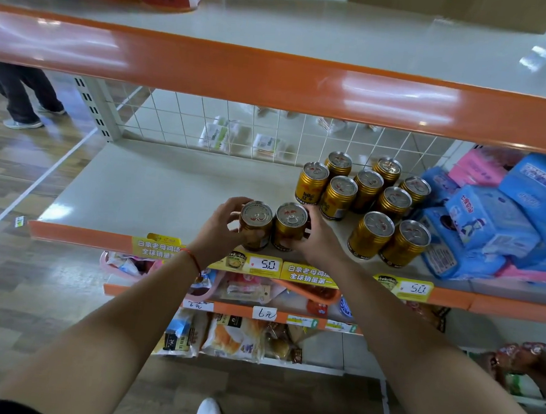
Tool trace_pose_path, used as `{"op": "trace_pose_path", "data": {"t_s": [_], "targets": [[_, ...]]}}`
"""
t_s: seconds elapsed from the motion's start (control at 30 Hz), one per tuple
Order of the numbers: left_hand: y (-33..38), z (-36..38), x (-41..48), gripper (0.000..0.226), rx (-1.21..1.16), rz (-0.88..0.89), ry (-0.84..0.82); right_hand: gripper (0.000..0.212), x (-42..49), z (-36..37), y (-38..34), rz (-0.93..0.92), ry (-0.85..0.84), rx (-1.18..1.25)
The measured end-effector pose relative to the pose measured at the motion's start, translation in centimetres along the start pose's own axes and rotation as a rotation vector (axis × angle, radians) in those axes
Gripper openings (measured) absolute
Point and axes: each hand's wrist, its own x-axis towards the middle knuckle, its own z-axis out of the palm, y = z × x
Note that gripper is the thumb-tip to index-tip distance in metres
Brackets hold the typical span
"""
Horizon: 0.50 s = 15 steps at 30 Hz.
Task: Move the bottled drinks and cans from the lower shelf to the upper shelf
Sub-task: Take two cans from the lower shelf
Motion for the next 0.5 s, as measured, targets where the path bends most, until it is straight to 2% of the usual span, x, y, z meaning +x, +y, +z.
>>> {"op": "trace_pose_path", "data": {"t_s": [0.1,0.23,0.3,0.4,0.5], "targets": [[0.6,-1.1,0.4,0.060,0.038,0.001,-0.094,0.087,0.0,0.0,-0.1,0.009,-0.014,0.004],[1.5,-3.2,1.1,0.075,0.102,-0.044,-0.268,0.083,0.1,-0.1,-0.1,0.017,-0.027,-0.003],[2.2,-2.6,1.1,0.075,0.109,-0.049,-0.215,0.085,0.1,-0.5,-0.2,0.017,-0.042,-0.021],[2.1,-0.7,1.1,0.066,0.221,0.015,-0.017,0.084,0.0,-1.0,-0.4,0.005,-0.076,-0.043],[1.7,-1.1,1.5,0.066,0.227,0.027,-0.030,0.087,0.0,-1.6,0.0,0.016,-0.100,-0.053]]}}
